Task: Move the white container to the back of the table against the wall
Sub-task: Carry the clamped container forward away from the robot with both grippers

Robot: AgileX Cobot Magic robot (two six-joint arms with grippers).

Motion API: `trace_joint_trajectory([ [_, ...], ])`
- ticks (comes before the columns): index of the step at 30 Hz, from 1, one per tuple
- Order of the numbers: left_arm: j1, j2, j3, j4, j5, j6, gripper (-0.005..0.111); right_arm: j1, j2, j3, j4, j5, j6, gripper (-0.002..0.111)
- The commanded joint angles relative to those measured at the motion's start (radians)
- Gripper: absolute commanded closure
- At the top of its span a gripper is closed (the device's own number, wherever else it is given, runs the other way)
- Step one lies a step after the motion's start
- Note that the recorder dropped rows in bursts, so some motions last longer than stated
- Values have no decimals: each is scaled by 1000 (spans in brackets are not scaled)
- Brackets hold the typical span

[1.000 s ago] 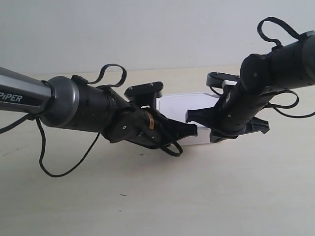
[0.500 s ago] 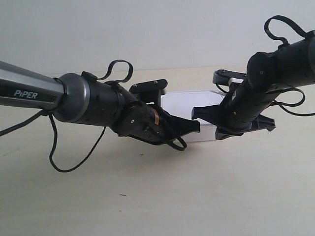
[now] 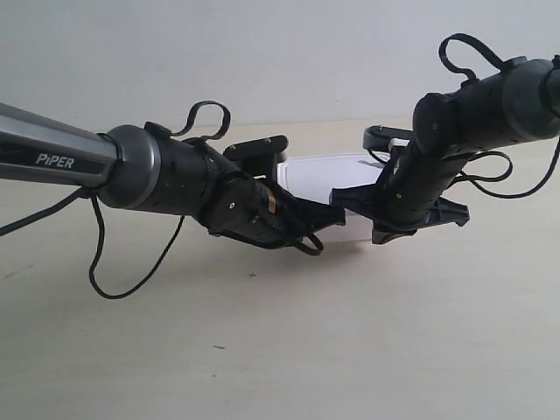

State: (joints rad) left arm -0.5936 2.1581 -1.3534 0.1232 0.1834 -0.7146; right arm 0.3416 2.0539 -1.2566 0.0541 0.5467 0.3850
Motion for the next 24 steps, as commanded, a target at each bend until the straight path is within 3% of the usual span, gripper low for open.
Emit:
trace_joint_trajectory([
  [1,15,-1,-10,5,-14,6,107,-7,31,-42,-12,-4,3,108],
  [11,56,-1,-10,5,-27,18,107,-7,58,-122,-12,13,6,108],
  [19,54,-1,-10,0,-12,30,107,-5,106,-216,-8,112,-20,108],
  [24,15,-1,-10,-3,11,34,107,-5,127,-236,-8,97,-18,108],
])
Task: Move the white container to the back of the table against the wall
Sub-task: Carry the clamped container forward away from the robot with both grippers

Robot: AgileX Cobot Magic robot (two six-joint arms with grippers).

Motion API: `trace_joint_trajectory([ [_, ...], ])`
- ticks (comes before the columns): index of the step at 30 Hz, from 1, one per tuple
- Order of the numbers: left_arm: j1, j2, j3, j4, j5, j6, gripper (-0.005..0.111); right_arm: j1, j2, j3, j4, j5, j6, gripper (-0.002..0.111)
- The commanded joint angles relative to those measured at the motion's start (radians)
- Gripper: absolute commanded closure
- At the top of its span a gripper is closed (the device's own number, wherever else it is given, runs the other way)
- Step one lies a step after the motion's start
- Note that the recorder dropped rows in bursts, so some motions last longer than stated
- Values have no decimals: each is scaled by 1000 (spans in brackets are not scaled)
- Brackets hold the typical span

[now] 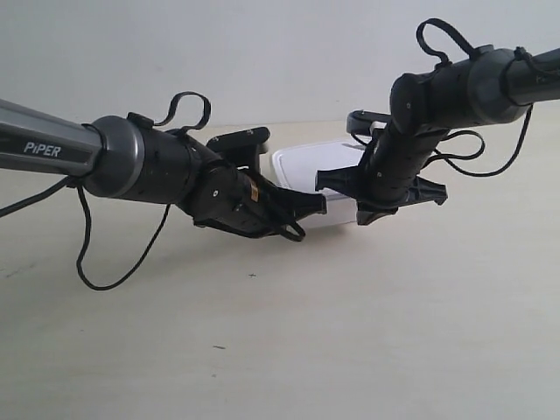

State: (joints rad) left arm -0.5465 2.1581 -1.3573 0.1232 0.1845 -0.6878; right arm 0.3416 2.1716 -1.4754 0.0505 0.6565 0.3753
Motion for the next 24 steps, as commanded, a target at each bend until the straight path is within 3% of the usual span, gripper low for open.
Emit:
trace_joint_trajectory([
  [1,-37,-1,-6,-5,2,7,107,-5,10,-17,-5,-22,-8,108],
  [7,-80,-1,-6,-5,-102,7,107,-5,8,-28,-5,-30,-12,108],
  [16,-61,1,-6,-5,-185,1,107,-5,8,-40,-24,-17,-11,108],
  [24,-51,64,-106,-5,-83,4,107,-5,8,-40,-26,-15,-11,108],
])
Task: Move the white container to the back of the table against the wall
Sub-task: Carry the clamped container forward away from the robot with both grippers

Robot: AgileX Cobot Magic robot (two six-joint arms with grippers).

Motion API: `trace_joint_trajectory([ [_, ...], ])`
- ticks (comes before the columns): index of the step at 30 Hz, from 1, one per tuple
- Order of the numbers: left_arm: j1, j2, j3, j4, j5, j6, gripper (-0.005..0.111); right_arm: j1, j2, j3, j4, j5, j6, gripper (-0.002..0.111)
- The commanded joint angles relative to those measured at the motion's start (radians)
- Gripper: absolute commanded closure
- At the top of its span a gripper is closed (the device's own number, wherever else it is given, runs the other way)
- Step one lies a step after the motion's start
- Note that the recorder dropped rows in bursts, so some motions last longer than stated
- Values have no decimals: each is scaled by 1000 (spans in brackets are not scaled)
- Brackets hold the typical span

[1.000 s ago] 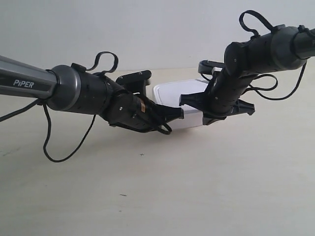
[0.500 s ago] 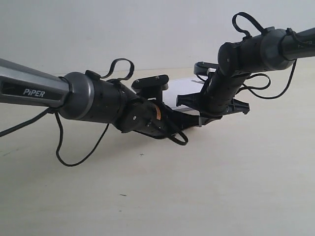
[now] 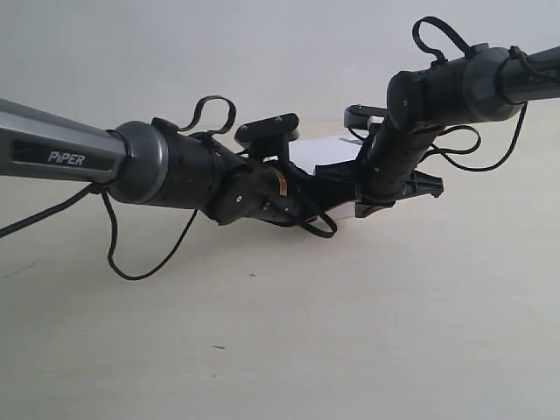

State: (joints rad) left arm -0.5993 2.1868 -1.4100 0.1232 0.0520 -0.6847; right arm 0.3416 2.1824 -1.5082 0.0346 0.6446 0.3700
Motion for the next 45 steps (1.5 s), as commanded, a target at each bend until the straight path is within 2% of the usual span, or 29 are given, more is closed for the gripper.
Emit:
trace_joint_trajectory([
  [1,1,45,-65,-5,52,1,107,-5,-3,-7,-10,-1,-5,108],
  [15,42,147,-202,-5,134,1,107,-5,-3,-7,-14,-4,-5,108],
  [29,66,155,-230,-6,110,1,107,-5,-3,-45,-14,-8,-7,108],
  [45,71,208,-297,-6,150,1,107,-16,-3,-46,-35,-46,-4,108],
])
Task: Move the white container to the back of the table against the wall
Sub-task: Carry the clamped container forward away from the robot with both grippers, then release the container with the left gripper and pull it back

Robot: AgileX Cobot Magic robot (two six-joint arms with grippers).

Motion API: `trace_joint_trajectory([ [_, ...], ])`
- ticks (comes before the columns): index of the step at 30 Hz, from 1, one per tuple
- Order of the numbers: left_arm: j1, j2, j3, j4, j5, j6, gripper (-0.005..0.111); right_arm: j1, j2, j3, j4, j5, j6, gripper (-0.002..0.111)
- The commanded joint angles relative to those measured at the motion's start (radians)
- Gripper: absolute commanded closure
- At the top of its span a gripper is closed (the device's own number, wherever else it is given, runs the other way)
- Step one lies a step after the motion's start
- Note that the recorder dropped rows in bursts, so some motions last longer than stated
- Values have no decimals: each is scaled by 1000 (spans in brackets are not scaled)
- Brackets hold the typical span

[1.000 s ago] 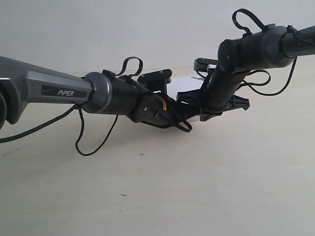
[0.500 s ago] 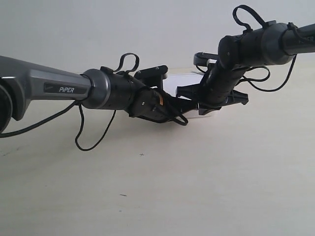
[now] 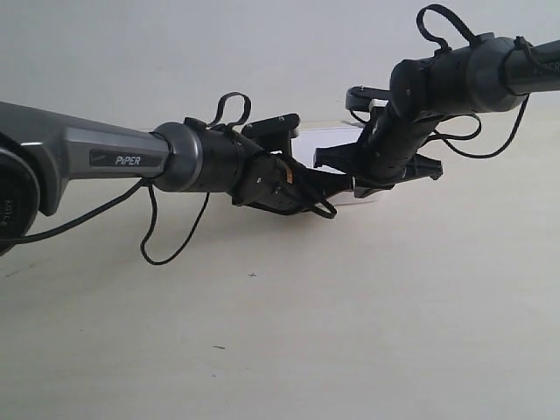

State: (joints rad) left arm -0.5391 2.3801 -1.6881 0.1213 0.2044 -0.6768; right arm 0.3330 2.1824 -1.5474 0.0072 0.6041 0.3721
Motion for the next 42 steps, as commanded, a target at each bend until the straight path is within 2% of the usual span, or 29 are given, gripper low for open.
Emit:
trace_joint_trajectory([
  [1,12,16,-24,-4,3,-7,107,-10,-3,-13,-7,-9,-6,108],
  [8,31,16,-24,-4,-8,-5,107,-7,81,-165,-7,125,-10,108],
  [17,44,19,-38,-4,-75,17,107,-7,118,-224,-7,116,-15,108],
  [22,50,57,-138,-4,34,43,107,-7,157,-278,-7,152,-15,108],
  [25,50,61,-143,-4,49,45,107,-7,162,-287,-7,150,-17,108],
  [29,44,49,-140,-4,177,49,107,-7,166,-287,-7,130,-29,108],
  [34,14,5,-78,-2,226,51,107,-7,170,-287,-7,107,-33,108],
  [38,-33,-75,22,41,200,19,107,-7,176,-326,-7,153,-55,108],
  [42,-48,-165,144,63,147,-11,107,-7,180,-355,-2,171,-77,108],
])
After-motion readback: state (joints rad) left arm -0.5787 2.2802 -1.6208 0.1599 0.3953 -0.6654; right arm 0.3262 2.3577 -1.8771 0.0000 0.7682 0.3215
